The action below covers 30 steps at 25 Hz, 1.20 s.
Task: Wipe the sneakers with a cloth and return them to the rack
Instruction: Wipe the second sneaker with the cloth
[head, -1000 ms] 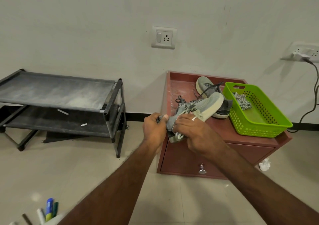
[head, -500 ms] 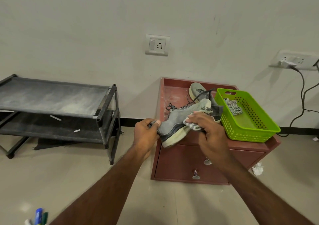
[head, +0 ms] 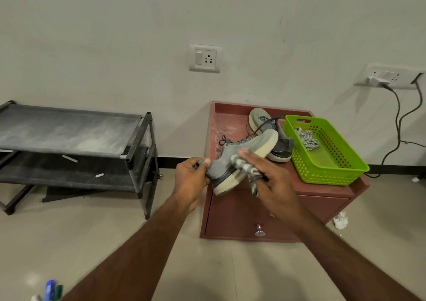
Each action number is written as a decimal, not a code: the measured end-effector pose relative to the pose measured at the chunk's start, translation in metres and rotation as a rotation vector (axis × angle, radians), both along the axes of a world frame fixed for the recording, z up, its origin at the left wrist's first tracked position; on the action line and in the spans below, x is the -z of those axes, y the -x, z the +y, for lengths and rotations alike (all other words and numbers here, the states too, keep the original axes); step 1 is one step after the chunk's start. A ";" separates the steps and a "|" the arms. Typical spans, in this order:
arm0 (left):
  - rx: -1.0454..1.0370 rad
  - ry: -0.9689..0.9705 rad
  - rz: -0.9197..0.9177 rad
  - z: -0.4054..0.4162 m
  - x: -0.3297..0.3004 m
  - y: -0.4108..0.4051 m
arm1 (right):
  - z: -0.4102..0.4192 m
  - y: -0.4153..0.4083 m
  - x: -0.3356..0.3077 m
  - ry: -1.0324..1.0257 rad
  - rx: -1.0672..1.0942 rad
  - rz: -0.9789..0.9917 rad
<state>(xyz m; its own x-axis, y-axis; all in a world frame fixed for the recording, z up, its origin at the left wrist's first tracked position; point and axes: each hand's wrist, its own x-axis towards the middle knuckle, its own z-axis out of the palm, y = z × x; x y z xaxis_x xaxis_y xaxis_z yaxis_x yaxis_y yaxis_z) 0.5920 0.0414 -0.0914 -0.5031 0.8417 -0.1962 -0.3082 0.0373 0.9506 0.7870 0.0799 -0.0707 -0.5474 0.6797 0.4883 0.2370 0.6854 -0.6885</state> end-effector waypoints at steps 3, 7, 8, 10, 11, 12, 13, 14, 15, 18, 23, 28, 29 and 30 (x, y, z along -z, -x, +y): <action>-0.041 0.014 0.005 -0.001 0.000 -0.002 | -0.005 0.005 0.012 -0.092 0.019 -0.125; -0.110 -0.094 0.524 0.004 -0.027 -0.012 | 0.008 0.002 -0.007 0.199 0.282 0.255; -0.109 -0.171 0.664 0.003 -0.040 -0.018 | 0.015 -0.003 -0.012 0.270 0.381 0.363; -0.076 -0.324 0.993 -0.001 -0.056 -0.032 | 0.025 -0.003 -0.014 0.540 0.411 0.585; -0.029 -0.374 1.173 -0.002 -0.059 -0.040 | 0.025 0.000 -0.013 0.706 0.384 0.671; 0.043 -0.390 1.329 -0.003 -0.056 -0.047 | 0.026 0.001 -0.011 0.838 0.376 0.703; 0.140 -0.352 1.437 -0.005 -0.053 -0.054 | 0.027 0.000 -0.010 0.939 0.386 0.711; 0.256 -0.279 1.493 -0.007 -0.048 -0.059 | 0.029 -0.005 -0.010 1.012 0.399 0.721; 0.364 -0.209 1.526 -0.009 -0.042 -0.063 | 0.030 -0.011 -0.011 1.058 0.387 0.740; 0.564 -0.135 1.537 -0.015 -0.028 -0.064 | 0.031 -0.027 -0.002 1.040 0.325 0.661; 0.508 -0.297 1.639 -0.025 -0.017 -0.067 | 0.029 -0.007 0.017 0.753 0.521 0.253; 0.276 -0.215 1.256 -0.026 -0.023 -0.041 | 0.039 0.003 0.026 0.971 0.421 0.537; 0.234 -0.162 1.280 -0.023 -0.022 -0.033 | 0.037 0.003 0.025 1.057 0.331 0.576; 0.230 -0.099 1.329 -0.021 -0.021 -0.027 | 0.039 0.003 0.028 1.114 0.279 0.558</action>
<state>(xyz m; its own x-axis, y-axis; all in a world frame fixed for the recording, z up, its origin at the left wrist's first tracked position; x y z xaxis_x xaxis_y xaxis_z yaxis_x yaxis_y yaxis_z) 0.6186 0.0202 -0.0708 -0.1105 0.9140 0.3905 0.8431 -0.1218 0.5237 0.7841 0.1185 -0.0986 -0.2260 0.9266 -0.3005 -0.2266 -0.3501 -0.9089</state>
